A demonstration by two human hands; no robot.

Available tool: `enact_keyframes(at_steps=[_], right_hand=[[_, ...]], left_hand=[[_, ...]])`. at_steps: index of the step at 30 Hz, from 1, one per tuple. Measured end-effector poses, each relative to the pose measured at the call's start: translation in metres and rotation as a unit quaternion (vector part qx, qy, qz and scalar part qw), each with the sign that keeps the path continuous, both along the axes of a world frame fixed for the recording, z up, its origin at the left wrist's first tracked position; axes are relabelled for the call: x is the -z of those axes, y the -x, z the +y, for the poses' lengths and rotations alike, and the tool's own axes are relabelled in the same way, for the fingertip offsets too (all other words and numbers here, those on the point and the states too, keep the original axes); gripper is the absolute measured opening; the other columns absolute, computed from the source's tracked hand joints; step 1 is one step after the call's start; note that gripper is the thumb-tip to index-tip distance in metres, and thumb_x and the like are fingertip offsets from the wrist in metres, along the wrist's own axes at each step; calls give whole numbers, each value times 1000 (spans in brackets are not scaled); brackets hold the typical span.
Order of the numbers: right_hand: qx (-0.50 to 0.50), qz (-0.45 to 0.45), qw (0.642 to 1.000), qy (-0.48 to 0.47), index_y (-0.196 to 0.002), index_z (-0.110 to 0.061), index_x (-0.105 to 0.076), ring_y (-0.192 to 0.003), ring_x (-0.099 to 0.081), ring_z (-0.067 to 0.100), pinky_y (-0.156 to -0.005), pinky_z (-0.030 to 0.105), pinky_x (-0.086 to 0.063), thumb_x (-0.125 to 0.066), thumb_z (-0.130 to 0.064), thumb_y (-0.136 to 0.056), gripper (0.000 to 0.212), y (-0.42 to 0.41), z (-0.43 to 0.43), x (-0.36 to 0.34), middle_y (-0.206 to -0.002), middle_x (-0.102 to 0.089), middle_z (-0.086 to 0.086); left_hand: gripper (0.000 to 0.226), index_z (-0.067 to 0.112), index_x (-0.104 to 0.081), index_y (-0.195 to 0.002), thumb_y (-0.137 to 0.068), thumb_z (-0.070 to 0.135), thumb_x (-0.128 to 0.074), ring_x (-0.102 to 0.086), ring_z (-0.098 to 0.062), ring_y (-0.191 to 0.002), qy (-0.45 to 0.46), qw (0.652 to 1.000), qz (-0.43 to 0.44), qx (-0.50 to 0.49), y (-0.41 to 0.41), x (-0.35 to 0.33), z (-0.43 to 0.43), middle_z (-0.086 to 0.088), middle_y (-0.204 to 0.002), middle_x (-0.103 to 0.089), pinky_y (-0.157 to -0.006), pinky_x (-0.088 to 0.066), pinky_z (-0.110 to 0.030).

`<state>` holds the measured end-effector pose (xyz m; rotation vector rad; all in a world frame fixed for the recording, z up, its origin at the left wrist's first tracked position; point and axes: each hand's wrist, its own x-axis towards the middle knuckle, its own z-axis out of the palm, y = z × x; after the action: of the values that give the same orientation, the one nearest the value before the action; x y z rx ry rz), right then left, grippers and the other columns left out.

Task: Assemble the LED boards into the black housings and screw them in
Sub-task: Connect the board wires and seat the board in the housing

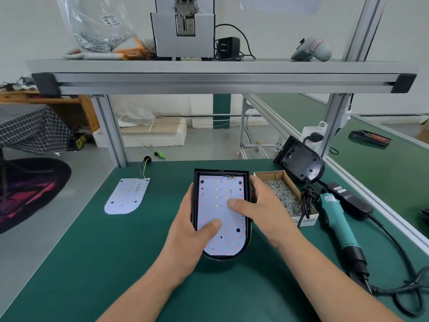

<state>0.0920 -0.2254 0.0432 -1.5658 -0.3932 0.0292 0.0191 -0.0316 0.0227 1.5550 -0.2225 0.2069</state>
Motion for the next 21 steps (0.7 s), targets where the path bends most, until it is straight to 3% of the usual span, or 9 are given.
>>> enact_keyframes(at_steps=[2, 6, 10, 12, 15, 18, 21], right_hand=[[11, -11, 1000, 8, -126, -28, -62, -111, -73, 13, -90, 30, -58, -80, -19, -80, 50, 1, 3, -1, -120, -76, -9], [41, -29, 998, 39, -125, -32, -61, -107, -73, 8, -86, 26, -57, -79, -24, -80, 49, 4, 8, 0, -116, -76, -15], [-69, 60, 994, 59, -132, -21, -58, -112, -74, 16, -95, 36, -59, -87, -18, -74, 65, 6, 7, 3, -122, -77, -5], [-101, 62, 989, 86, -132, -20, -58, -114, -74, 18, -98, 37, -59, -87, -13, -75, 64, 7, 7, 3, -122, -77, -3], [-50, 36, 994, 91, -129, -21, -63, -109, -75, 14, -93, 34, -58, -87, -18, -79, 56, 7, 6, -1, -119, -78, -7], [2, 28, 995, 92, -124, -23, -65, -102, -76, 14, -91, 40, -62, -88, -30, -76, 54, 6, 5, -2, -112, -79, -8], [13, 20, 994, 104, -121, -25, -64, -99, -76, 13, -91, 45, -62, -88, -34, -76, 52, 7, 6, -3, -108, -79, -10]], left_hand=[[72, 47, -49, -149, -92, 7, -69, -66, -18, -130, -1, 1000, 2, -10, -2, 1, -1, 8, -143, -67, -103, -57, -30], [60, 36, -57, -142, -89, 12, -71, -70, -21, -123, 15, 999, 33, -20, -4, 5, -1, 5, -134, -73, -99, -60, -43], [54, 30, -61, -137, -86, 19, -74, -73, -23, -118, 44, 996, 48, -54, -6, 6, 3, 3, -129, -76, -96, -58, -43], [54, 31, -61, -137, -86, 20, -76, -73, -21, -118, 52, 995, 52, -61, -6, 5, 5, 4, -129, -75, -98, -58, -44], [53, 35, -60, -136, -89, 21, -79, -74, -23, -117, 49, 996, 69, -4, -5, 1, 8, 3, -131, -74, -90, -63, -40], [59, 33, -52, -141, -90, 21, -80, -75, -28, -115, 41, 992, 101, 60, -3, -1, 9, -1, -133, -73, -81, -65, -44], [60, 31, -51, -143, -89, 24, -77, -75, -29, -113, 20, 997, 78, 16, -3, -2, 6, -1, -132, -73, -79, -65, -49]])
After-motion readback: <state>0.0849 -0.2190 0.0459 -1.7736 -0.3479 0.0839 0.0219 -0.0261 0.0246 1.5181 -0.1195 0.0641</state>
